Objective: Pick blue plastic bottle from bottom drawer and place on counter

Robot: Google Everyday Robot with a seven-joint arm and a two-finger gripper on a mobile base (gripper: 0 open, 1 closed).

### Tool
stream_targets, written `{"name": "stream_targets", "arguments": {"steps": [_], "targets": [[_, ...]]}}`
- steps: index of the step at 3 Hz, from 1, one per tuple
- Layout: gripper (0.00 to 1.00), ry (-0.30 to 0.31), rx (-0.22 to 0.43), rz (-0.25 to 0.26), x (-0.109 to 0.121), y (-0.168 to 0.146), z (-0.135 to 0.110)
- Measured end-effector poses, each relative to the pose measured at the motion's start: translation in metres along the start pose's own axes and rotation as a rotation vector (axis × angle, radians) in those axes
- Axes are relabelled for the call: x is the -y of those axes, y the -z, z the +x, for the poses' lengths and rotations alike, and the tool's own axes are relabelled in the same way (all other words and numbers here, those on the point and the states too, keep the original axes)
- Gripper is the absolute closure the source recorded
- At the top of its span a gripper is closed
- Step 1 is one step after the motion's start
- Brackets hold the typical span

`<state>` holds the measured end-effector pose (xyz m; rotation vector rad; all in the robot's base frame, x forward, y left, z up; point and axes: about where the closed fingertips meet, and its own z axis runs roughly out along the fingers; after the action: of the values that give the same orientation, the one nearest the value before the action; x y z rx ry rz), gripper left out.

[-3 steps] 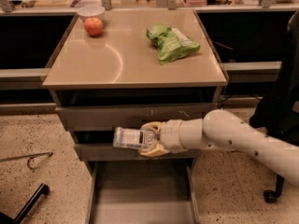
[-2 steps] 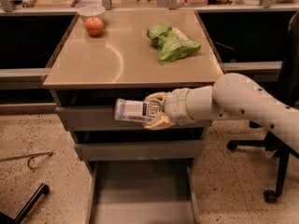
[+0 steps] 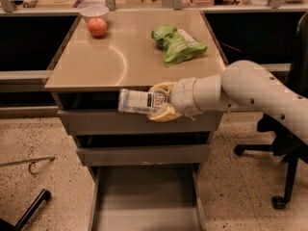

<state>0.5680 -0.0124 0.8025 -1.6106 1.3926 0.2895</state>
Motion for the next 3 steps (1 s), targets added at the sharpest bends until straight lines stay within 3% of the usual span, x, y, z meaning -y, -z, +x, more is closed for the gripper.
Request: {"name": "stream_targets", "arguments": {"steps": [2, 3], "targets": [[1.0, 0.092, -0.077, 0.107, 0.113, 0.014, -0.034], [1.0, 0.08, -0.115, 0.127, 0.152, -0.001, -0.029]]}}
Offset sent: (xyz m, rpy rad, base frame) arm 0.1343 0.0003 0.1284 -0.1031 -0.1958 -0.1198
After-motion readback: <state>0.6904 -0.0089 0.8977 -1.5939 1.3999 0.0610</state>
